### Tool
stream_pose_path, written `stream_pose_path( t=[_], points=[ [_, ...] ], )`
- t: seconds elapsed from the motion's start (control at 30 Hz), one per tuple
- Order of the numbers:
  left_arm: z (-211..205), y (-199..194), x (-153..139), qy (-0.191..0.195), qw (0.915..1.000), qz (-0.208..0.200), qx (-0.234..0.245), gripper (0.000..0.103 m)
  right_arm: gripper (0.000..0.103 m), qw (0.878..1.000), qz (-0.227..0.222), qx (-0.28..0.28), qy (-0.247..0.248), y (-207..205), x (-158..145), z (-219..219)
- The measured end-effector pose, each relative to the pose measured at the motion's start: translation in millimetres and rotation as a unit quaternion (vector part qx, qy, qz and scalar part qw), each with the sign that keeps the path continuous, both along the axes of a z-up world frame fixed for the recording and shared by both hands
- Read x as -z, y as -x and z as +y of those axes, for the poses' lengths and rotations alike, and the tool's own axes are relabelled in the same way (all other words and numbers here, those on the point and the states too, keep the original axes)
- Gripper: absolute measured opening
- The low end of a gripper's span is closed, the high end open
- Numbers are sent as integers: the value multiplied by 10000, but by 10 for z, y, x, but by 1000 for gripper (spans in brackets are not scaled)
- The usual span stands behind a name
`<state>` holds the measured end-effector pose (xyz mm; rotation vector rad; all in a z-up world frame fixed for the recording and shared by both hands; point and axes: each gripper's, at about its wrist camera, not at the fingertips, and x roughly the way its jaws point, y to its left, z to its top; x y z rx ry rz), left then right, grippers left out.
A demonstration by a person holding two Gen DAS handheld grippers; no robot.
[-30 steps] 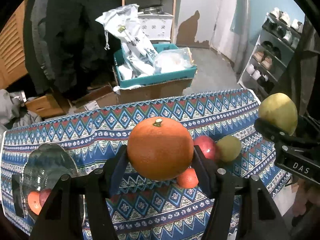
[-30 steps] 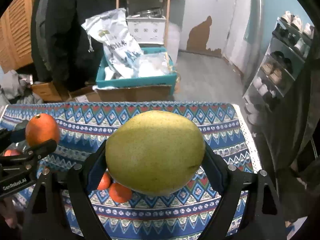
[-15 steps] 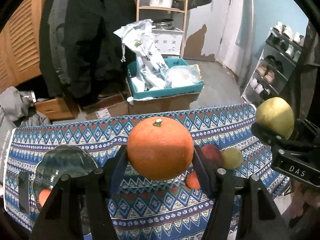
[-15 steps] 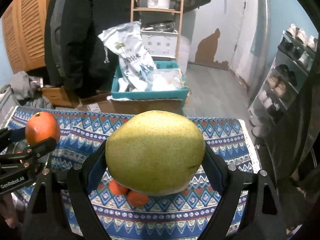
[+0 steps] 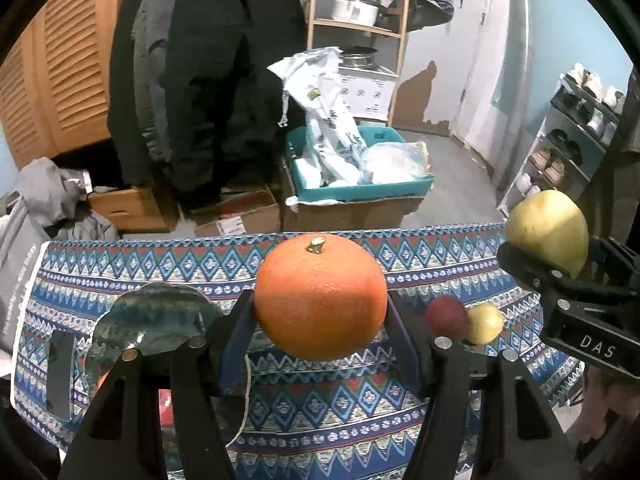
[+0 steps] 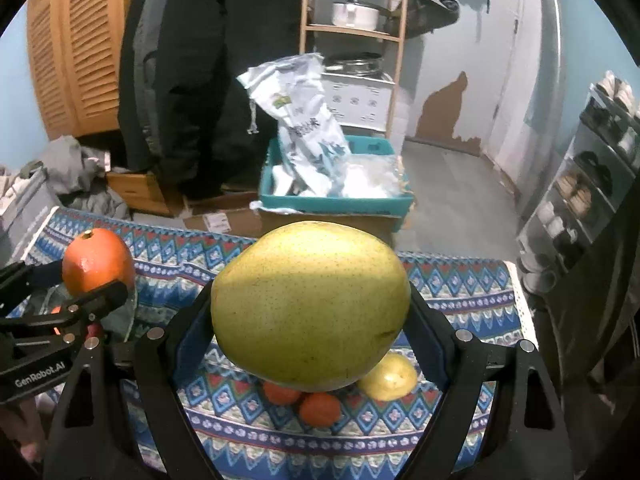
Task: Organize fruits
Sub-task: 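Lift the orange with the left tool while the right tool lifts the large mango, then lower the orange into the glass bowl and open the left tool while the right tool releases the mango there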
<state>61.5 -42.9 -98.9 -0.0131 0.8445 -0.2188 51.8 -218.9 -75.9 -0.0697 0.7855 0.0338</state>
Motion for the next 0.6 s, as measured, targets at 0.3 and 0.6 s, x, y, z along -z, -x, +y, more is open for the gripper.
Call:
stream_pose_path(
  t=[0.3, 0.6],
  points=[
    [314, -37, 39, 28, 9995, 44, -316, 65, 86, 9995, 47, -323, -41, -136, 19, 358],
    [685, -87, 134, 48, 9977, 145, -668, 65, 86, 9977, 134, -656, -76, -301, 81, 768]
  ],
)
